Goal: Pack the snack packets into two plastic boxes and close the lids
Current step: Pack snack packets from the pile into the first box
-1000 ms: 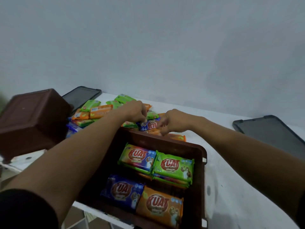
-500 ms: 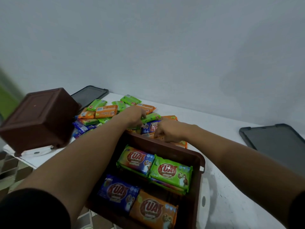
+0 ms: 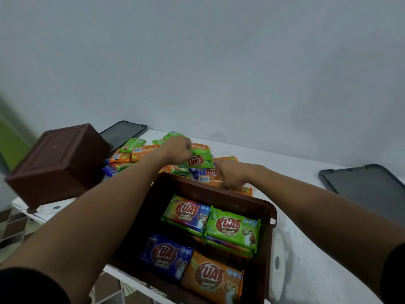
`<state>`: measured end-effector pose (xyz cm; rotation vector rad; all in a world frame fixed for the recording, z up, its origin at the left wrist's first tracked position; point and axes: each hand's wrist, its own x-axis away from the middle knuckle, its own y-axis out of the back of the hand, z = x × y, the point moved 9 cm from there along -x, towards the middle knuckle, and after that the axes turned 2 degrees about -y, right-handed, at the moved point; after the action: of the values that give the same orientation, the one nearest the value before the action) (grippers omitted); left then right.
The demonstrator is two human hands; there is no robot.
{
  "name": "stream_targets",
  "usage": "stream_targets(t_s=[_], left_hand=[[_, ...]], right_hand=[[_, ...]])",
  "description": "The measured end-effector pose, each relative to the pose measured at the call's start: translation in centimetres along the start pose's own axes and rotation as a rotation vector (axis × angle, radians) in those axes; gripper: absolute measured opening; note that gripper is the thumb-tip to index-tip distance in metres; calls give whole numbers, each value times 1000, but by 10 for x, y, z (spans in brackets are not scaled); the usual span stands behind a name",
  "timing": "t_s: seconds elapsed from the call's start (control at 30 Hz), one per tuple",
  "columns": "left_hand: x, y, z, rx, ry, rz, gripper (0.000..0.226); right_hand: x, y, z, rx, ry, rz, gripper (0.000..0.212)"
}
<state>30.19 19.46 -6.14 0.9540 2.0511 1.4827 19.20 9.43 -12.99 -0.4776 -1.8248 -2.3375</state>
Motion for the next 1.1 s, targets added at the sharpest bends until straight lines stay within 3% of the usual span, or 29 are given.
stream_targets(t_s=[0.13, 0.23, 0.33, 0.43, 0.53, 0.63, 0.73, 0.9, 1.1], left_hand=[[12, 11, 5, 260, 58, -16, 12], [23, 11, 9, 465, 103, 79, 13], [30, 16, 9, 620, 72, 149, 11], [35, 19, 7, 717, 2, 220, 8], [45, 18, -2, 841, -37, 328, 18], [61, 12, -17, 913, -109, 497, 27], [72, 5, -20, 928, -161, 629, 30], [100, -10, -19, 839, -261, 832, 33], [150, -35, -11, 590, -318, 1139, 34]], right_hand=[[3, 4, -4, -334, -104, -12, 34], [6, 2, -11, -560, -176, 26, 25], [18, 8, -28, -940, -272, -24, 30], [39, 20, -27, -1357, -224, 10, 29], [64, 36, -25, -1551, -182, -8, 37], [90, 52, -23, -1506, -154, -111, 36], [121, 54, -5, -1427, -124, -76, 51], [174, 32, 41, -1021, -120, -11, 30], [201, -6, 84, -525, -243, 35, 68]])
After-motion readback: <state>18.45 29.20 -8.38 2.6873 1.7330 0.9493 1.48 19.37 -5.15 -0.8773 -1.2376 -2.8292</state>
